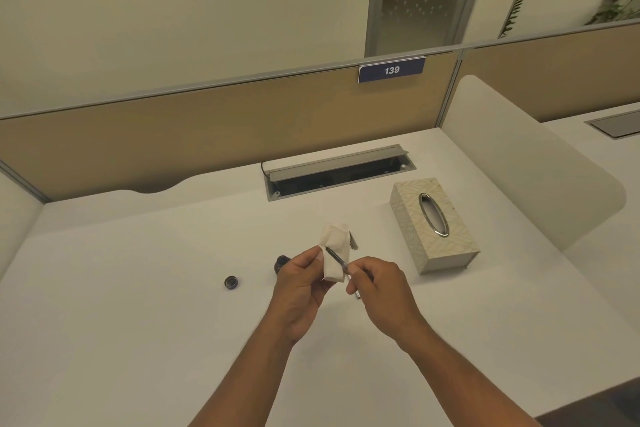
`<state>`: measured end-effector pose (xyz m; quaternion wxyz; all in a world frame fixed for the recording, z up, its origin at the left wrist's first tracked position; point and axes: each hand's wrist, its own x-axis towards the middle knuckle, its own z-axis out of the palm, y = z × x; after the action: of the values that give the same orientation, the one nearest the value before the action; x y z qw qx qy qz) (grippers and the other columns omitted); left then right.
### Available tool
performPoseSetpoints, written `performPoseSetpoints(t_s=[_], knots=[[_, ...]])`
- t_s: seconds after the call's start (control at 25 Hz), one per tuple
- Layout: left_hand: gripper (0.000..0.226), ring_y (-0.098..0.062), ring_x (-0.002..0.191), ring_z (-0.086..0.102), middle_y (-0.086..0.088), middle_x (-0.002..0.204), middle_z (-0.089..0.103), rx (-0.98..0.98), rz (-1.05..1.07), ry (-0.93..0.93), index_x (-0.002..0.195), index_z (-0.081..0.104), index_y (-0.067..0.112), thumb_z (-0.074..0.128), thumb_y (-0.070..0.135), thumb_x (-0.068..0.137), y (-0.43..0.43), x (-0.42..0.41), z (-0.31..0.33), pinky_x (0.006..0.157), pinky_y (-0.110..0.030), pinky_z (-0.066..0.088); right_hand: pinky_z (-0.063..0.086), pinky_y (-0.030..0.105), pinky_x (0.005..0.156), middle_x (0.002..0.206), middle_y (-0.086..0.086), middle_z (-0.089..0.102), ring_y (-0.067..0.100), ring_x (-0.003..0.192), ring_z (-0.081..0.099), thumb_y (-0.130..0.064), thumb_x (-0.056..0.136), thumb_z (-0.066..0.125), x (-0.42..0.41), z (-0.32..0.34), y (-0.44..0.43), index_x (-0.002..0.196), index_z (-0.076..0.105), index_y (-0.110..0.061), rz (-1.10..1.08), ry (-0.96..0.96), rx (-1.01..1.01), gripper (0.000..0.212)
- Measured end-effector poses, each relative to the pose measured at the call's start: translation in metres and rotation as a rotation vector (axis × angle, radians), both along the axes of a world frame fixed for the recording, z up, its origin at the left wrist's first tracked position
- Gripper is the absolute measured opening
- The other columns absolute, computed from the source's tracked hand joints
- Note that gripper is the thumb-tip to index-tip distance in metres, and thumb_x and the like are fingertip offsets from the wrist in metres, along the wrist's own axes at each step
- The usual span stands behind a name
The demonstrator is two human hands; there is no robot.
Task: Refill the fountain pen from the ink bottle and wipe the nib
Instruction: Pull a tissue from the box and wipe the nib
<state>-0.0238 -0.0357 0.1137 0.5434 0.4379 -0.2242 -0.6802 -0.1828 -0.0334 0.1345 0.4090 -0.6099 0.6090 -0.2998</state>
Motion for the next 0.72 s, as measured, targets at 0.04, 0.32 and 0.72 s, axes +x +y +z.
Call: performPoseSetpoints(t_s=[0.04,0.32,0.72], knots=[[0.035,-0.026,0.101,0.075,-0.014,0.115,0.081,0.003,0.006,0.011,0.101,0.086,0.011,0.053,0.009,0.109,0.0,-0.001,-0.001,0.105,-0.045,0.056,0.046,0.019,0.066,0.075,-0.001,0.075,0.004,0.064,0.06,-0.022,0.105,0.052,0.0,0.0,0.0,0.083,0.072,-0.019,0.002,0.0,0.0,0.029],[0.025,-0.032,0.095,0.073,-0.022,0.105,0.077,0.047,0.093,0.038,0.1,0.082,-0.003,0.059,0.003,0.104,-0.006,-0.004,-0.006,0.097,-0.049,0.062,0.05,0.019,0.059,0.079,0.0,0.077,0.007,0.056,0.063,-0.027,0.101,0.061,-0.005,-0.003,0.004,0.097,0.076,-0.018,-0.005,-0.067,0.057,0.018],[0.011,-0.043,0.103,0.077,-0.024,0.116,0.076,0.198,0.368,-0.047,0.103,0.075,-0.004,0.068,0.004,0.1,-0.017,0.002,-0.013,0.091,-0.051,0.066,0.05,0.018,0.057,0.076,-0.001,0.077,0.005,0.054,0.063,-0.022,0.1,0.063,-0.008,-0.004,0.01,0.093,0.076,-0.019,-0.021,-0.037,0.07,0.015]])
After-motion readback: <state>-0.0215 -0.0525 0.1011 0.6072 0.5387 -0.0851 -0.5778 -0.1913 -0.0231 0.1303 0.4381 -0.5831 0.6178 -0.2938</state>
